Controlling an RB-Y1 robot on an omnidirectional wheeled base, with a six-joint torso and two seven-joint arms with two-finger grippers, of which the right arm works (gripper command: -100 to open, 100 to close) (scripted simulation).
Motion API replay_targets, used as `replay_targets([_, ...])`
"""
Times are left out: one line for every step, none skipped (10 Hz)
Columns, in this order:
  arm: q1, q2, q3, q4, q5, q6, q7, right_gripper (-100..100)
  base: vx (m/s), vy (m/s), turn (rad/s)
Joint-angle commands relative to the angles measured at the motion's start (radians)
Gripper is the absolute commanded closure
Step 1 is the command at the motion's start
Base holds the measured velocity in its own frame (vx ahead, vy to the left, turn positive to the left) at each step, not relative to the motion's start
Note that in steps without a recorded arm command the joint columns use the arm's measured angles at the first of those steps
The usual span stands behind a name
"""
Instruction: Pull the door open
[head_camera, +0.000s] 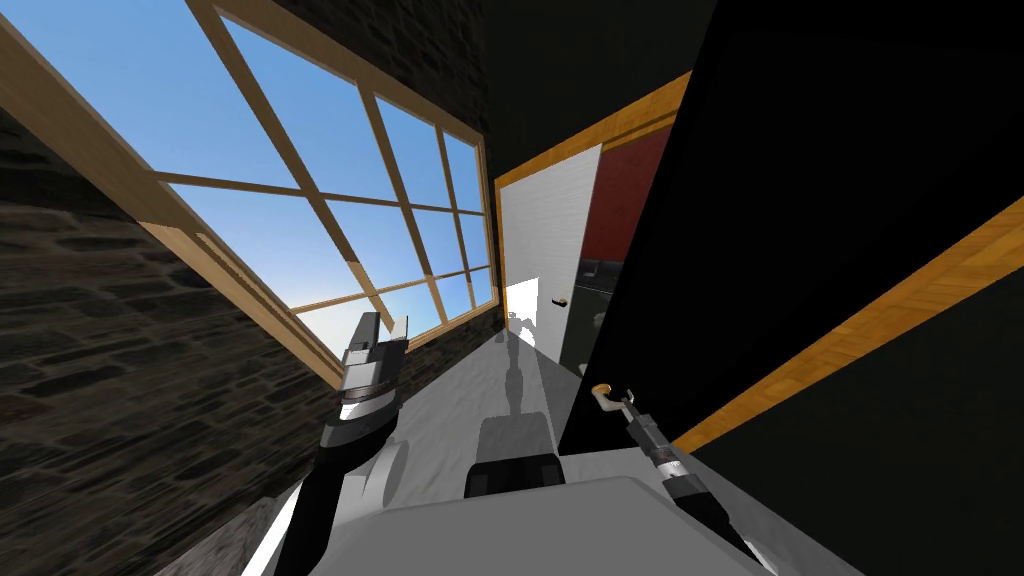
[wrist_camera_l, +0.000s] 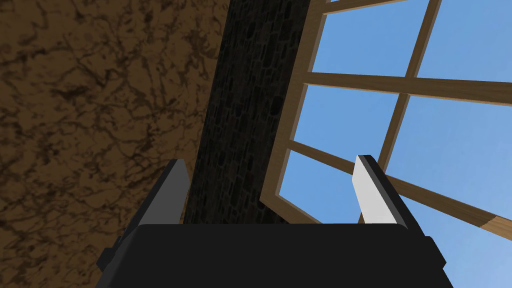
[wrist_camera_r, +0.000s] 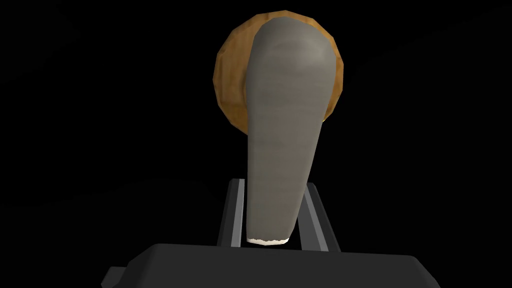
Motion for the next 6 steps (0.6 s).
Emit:
replay_targets([-0.013,0.011,-0.001,0.004,0.041,-0.004,-0.015,100,-0.14,-0.004,-0.053])
replay_targets([-0.013,0.011,-0.001,0.004,0.041,-0.004,-0.015,100,-0.092,0.008,-0.027])
replay_targets([-0.026,0.016,-0.008,0.009,0.073,-0.004,-0.026,100,-0.102,-0.004,-0.054])
replay_targets([-0.032,0.019,-0.011,0.012,0.09,-0.005,-0.033,100,-0.122,-0.006,-0.041])
replay_targets([-0.039,0.022,-0.014,0.015,0.107,-0.005,-0.039,100,-0.123,-0.003,-0.021])
replay_targets([-0.046,0.025,-0.018,0.018,0.125,-0.006,-0.046,100,-0.101,-0.02,-0.04])
